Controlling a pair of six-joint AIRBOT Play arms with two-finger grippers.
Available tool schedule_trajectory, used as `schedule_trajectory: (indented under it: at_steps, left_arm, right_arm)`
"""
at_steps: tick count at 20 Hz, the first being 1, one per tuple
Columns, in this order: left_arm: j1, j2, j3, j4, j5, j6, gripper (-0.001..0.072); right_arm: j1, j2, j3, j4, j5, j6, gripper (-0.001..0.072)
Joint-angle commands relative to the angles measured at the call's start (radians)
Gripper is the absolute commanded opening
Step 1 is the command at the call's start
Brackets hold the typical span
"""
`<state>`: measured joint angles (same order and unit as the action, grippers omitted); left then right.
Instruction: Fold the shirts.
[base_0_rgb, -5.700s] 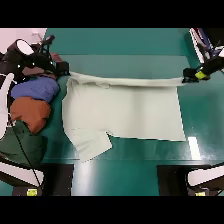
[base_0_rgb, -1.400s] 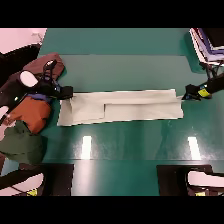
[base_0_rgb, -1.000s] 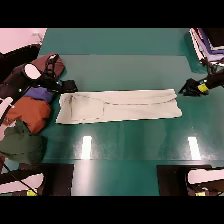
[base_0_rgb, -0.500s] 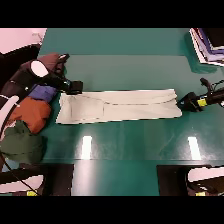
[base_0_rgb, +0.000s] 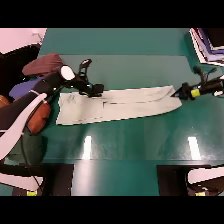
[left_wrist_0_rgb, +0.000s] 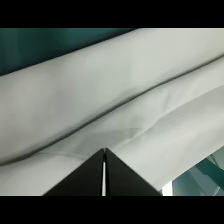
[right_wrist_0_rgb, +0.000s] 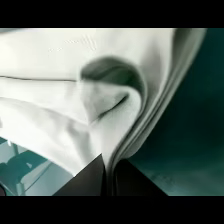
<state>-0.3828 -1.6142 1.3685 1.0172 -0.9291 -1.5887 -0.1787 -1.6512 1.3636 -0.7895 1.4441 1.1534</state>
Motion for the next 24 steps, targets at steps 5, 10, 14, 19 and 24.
schedule_trajectory:
  at_steps: [5,10,14,19,24]
  left_arm:
    - [-0.116,-0.22,0.224,-0.053,-0.007,0.0,0.0026]
    - [-0.148,-0.274,0.241,-0.08,-0.034,0.018,0.0026]
    - [-0.148,-0.278,0.241,-0.033,-0.036,0.018,0.0026]
    - [-0.1,-0.237,0.241,0.005,-0.081,0.017,0.0026]
    - [0.108,-0.01,0.242,0.164,-0.135,0.018,0.0026]
  right_arm:
    - [0.169,0.175,0.251,0.197,0.041,0.051,0.0014]
    - [0.348,0.181,0.372,0.196,0.011,0.08,0.0014]
    - [0.432,0.181,0.415,0.197,-0.021,0.081,0.0014]
    - [0.52,0.179,0.425,0.197,-0.075,0.08,0.0014]
    - [0.698,0.135,0.425,0.197,-0.153,0.08,0.0014]
